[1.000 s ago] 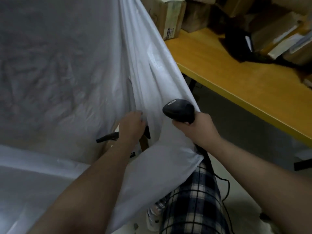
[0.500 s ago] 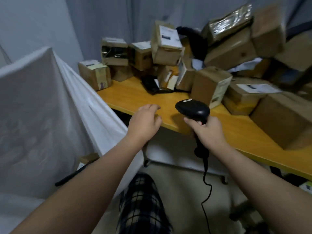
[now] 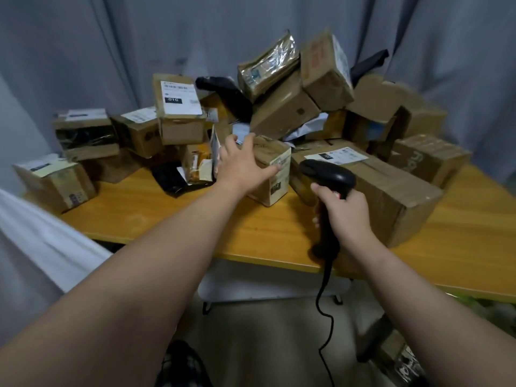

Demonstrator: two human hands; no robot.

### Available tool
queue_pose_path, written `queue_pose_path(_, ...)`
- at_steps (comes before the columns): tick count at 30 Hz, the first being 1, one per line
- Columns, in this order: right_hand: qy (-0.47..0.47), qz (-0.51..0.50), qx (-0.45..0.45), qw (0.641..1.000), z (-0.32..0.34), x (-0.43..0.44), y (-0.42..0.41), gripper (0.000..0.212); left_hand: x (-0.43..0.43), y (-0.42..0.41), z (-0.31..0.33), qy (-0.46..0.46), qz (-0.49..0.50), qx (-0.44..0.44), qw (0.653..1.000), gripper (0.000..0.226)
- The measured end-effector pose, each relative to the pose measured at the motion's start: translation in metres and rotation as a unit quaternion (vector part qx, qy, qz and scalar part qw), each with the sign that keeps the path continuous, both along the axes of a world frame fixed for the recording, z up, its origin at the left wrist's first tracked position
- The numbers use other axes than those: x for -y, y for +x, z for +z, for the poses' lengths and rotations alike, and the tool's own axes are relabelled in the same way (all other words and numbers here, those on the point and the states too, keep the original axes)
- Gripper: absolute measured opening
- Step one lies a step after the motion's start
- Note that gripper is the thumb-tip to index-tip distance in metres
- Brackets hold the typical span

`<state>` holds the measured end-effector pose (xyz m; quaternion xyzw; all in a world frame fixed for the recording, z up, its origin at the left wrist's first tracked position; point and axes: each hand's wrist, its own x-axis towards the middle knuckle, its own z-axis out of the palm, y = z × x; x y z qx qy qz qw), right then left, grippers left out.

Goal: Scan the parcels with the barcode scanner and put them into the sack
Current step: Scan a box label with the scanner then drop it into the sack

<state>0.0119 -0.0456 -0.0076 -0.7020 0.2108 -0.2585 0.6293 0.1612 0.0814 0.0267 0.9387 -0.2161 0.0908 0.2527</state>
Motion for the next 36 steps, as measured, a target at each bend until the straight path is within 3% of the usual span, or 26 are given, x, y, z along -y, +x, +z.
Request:
queue_pose_path(5,-0.008,0.022,0.004,1.0,0.0,0.0,0.001,0.015,-0.006,0.012,-0.011,-0.071,-0.023,-0.118,0.99,0.087)
queue_pose_path(9,-0.014,0.032,0.005,0.999,-0.007,-0.008,-0.009,0.014,-0.027,0.0,-0.016,-0.143,-0.067,-0.136,0.978,0.078)
queue_pose_path(13,-0.037,0.057,0.037,0.997,-0.017,-0.017,-0.026,0.014,-0.057,-0.025,-0.016,-0.232,-0.133,-0.201,0.942,0.066)
queue_pose_path(19,0.007,0.106,0.127,0.986,-0.022,-0.042,-0.036,0.026,-0.081,-0.056,-0.025,-0.277,-0.105,-0.216,0.93,0.046)
queue_pose_path(21,0.037,0.13,0.13,0.982,-0.023,-0.051,-0.035,0.024,-0.081,-0.063,-0.032,-0.303,-0.102,-0.218,0.922,0.057)
queue_pose_path(24,0.053,0.136,0.123,0.982,-0.025,-0.055,-0.031,0.018,-0.08,-0.071,-0.041,-0.301,-0.135,-0.247,0.911,0.097)
queue_pose_path(26,0.051,0.129,0.113,0.984,-0.024,-0.053,-0.027,0.015,-0.08,-0.075,-0.044,-0.298,-0.142,-0.254,0.909,0.109)
queue_pose_path(30,-0.051,0.085,0.138,0.985,-0.022,-0.054,-0.028,0.034,-0.077,-0.077,-0.049,-0.334,-0.114,-0.201,0.914,0.108)
queue_pose_path(34,-0.176,0.081,0.14,0.971,-0.028,-0.057,-0.039,0.026,-0.077,-0.076,-0.052,-0.36,-0.106,-0.183,0.909,0.107)
queue_pose_path(36,-0.208,0.079,0.132,0.966,-0.031,-0.057,-0.044,0.038,-0.077,-0.074,-0.053,-0.355,-0.109,-0.174,0.912,0.108)
